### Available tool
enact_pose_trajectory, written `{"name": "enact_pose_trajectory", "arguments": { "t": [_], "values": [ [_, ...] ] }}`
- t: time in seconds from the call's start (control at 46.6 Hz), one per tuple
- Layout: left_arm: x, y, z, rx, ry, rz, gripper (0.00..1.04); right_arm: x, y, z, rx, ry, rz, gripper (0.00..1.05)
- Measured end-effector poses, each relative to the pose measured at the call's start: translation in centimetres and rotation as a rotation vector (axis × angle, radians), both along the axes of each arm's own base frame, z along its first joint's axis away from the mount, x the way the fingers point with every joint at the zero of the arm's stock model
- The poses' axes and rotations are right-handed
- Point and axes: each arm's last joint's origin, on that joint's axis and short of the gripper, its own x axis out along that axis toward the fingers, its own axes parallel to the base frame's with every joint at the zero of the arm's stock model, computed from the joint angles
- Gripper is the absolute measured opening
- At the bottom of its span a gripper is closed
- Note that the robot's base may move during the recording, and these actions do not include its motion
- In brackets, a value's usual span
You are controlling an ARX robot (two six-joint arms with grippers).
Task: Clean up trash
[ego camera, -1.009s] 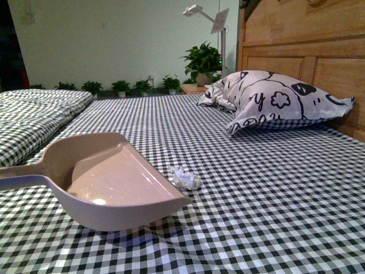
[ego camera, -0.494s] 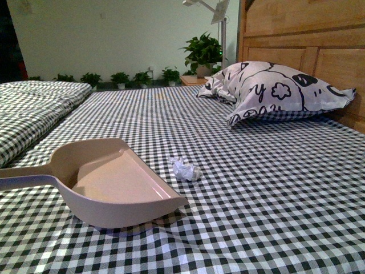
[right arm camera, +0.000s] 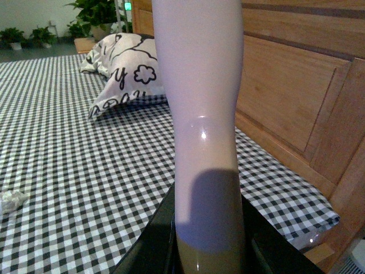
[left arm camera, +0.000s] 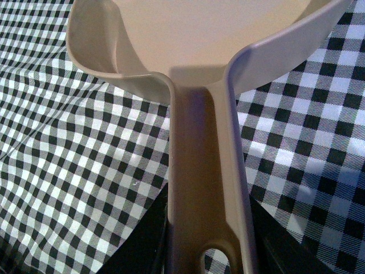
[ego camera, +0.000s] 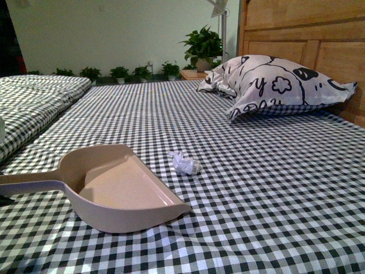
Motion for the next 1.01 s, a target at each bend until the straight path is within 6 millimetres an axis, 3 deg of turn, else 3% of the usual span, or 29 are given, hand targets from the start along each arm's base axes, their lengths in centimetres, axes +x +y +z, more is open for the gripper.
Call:
{"name": "enact_pose_trajectory", "arguments": {
  "t": [0.966, 1.009],
  "values": [
    [-0.31, 0.0, -0.31, 0.034, 0.033, -0.01, 0.28, 0.01, 0.01, -0.01, 0.002, 0.001, 0.002, 0.2],
    [-0.31, 0.02, -0.31, 0.034, 0.033, -0.01, 0.28, 0.41, 0.05, -0.14, -0.002, 0.099, 0.045, 0.2]
  ]
}}
